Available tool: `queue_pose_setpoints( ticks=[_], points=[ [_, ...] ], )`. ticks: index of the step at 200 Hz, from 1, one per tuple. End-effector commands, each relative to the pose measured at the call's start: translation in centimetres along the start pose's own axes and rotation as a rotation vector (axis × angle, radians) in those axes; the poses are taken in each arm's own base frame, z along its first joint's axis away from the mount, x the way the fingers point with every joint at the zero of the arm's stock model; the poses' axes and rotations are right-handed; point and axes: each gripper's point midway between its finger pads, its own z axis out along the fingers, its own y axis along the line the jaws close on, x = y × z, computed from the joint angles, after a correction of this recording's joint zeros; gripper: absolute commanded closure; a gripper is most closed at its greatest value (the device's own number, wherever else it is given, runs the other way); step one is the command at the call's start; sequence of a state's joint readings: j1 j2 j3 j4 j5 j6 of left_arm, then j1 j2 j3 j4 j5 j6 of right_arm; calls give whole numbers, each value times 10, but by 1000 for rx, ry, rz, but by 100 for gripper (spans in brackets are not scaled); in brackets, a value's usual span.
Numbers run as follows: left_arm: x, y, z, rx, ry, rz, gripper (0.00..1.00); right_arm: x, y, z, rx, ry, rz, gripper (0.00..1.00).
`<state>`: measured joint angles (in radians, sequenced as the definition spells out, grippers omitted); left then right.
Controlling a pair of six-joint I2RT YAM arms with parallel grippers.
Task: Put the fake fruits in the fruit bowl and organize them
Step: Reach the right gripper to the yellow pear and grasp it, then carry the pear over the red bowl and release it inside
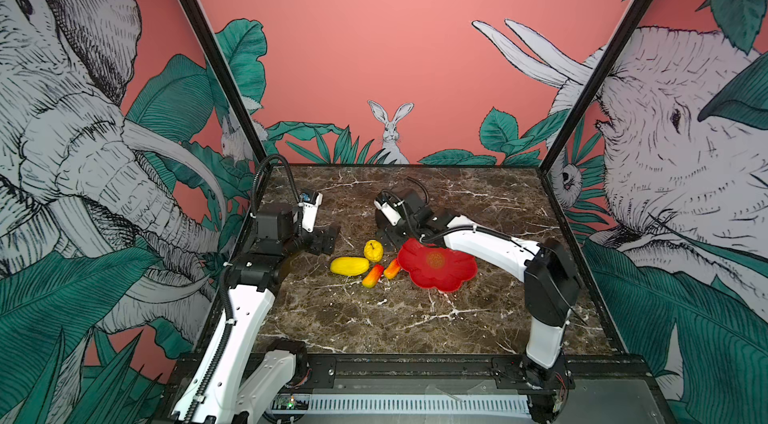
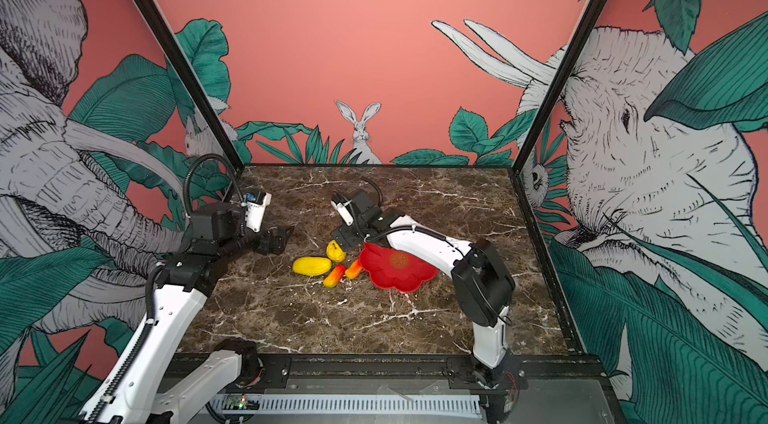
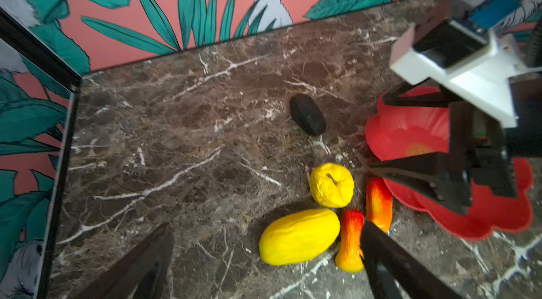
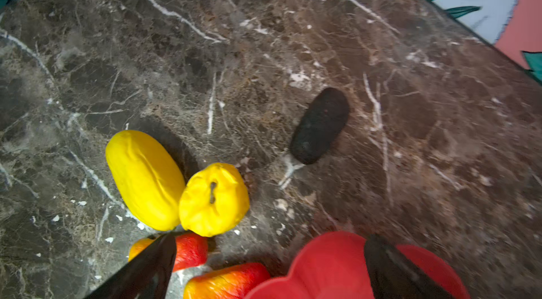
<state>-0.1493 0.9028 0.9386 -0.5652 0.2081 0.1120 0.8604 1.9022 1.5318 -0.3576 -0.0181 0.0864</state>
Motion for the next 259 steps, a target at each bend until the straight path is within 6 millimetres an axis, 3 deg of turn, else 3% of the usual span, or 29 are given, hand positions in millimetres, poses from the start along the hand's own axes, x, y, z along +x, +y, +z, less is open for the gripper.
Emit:
queue_pose_setpoints(
  ticks=[1,40,95,131,161,190,211,230,247,259],
  points=[
    [11,0,-1,-4,40,22,0,2,11,19,-19,23,45,1],
    [12,3,-3,-23,37,27,0,16,18,50,-40,65,62,2],
    [12,5,-3,-35,41,27,0,25,31,76,-101,99,78,16],
    [12,6,-3,-41,39,29,0,28,33,84,-104,112,82,30],
    [12,6,-3,-39,38,29,0,22,29,78,-86,105,64,46],
    [11,5,-4,-39,34,31,0,-1,25,49,-69,58,16,59],
    [10,5,-5,-38,30,31,0,-24,14,3,-32,-19,-17,62],
    [10,4,-5,-31,27,31,0,-30,-7,-38,-8,-77,6,64],
    [9,3,-5,-28,23,30,0,-14,-36,-61,41,-77,50,65],
    [9,2,-5,-24,23,30,0,8,-58,-72,89,-57,88,66]
  ],
)
